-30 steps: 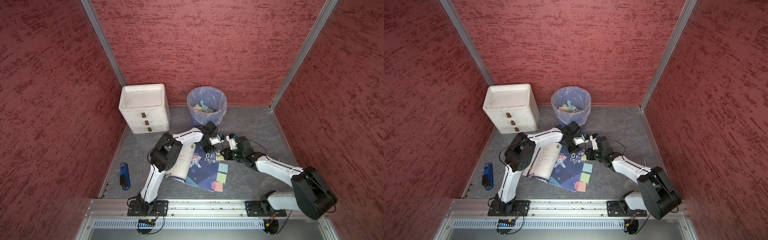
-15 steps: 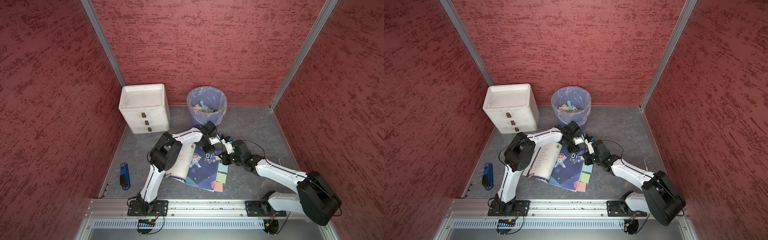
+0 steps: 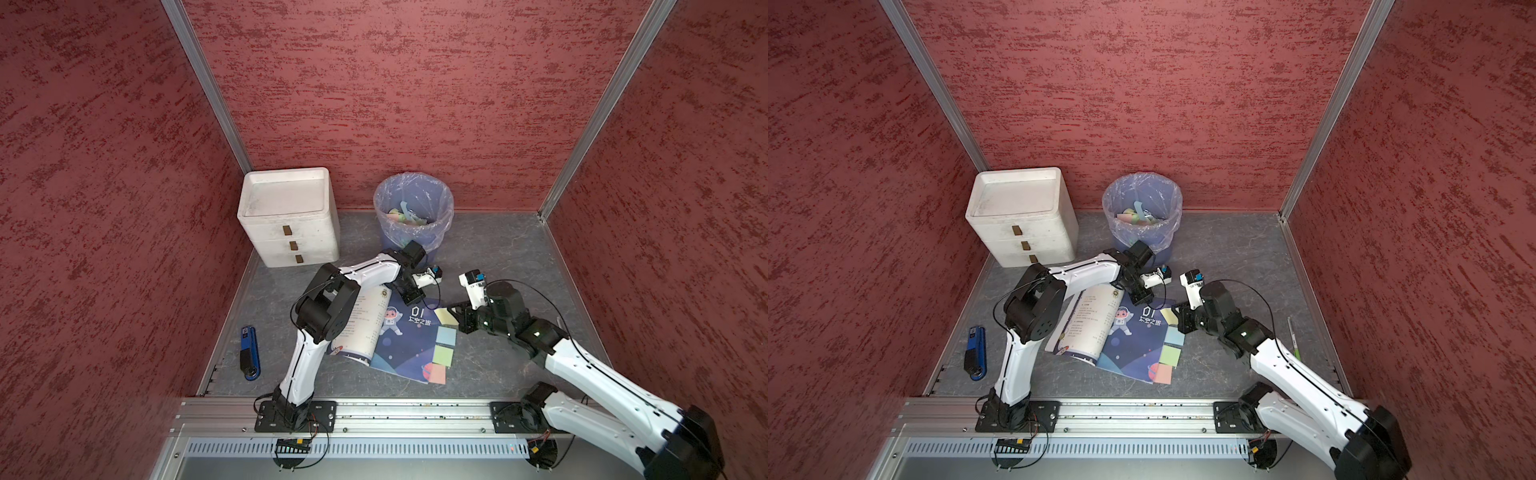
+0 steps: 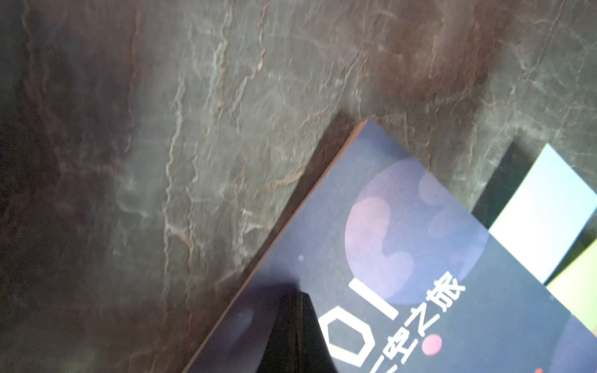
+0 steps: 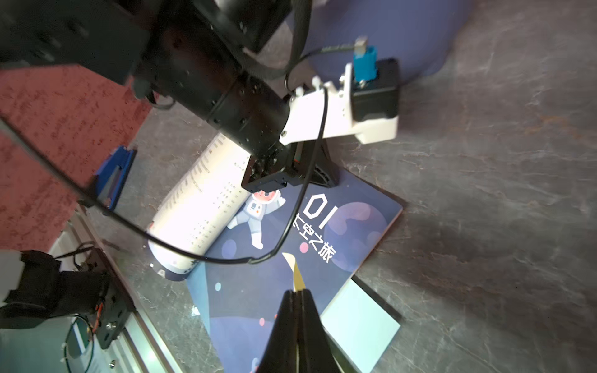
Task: Peel off the used sticky note
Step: Tear off the note from the book, then place the note in the trash bin.
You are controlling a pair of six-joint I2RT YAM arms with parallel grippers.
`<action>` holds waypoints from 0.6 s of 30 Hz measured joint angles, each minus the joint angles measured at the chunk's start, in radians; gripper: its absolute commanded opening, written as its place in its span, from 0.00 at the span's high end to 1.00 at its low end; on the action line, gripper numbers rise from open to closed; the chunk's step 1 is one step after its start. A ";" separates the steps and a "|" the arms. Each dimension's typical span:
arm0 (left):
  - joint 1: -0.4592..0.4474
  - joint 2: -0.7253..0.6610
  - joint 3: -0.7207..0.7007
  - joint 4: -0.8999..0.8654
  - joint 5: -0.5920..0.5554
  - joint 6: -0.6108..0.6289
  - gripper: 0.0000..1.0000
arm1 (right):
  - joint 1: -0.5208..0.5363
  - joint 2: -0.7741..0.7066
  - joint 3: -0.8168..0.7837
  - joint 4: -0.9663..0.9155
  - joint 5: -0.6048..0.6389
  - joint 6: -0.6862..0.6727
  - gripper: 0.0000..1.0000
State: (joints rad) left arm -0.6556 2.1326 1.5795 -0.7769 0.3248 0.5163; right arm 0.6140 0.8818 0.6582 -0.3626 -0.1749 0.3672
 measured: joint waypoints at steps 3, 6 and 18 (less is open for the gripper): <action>0.043 -0.066 -0.045 -0.057 0.059 0.005 0.91 | -0.002 -0.049 0.146 -0.119 0.071 0.021 1.00; 0.104 -0.175 -0.103 -0.123 0.124 0.029 0.86 | -0.012 -0.040 0.336 -0.214 0.139 0.033 1.00; 0.352 -0.401 -0.309 -0.255 0.193 0.140 0.76 | -0.054 0.530 1.116 -0.352 0.194 -0.025 1.00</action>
State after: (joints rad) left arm -0.3038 1.7313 1.2709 -1.0321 0.5182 0.6563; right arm 0.5598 1.4120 1.7744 -0.7143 0.0193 0.3424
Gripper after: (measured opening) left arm 0.236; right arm 0.062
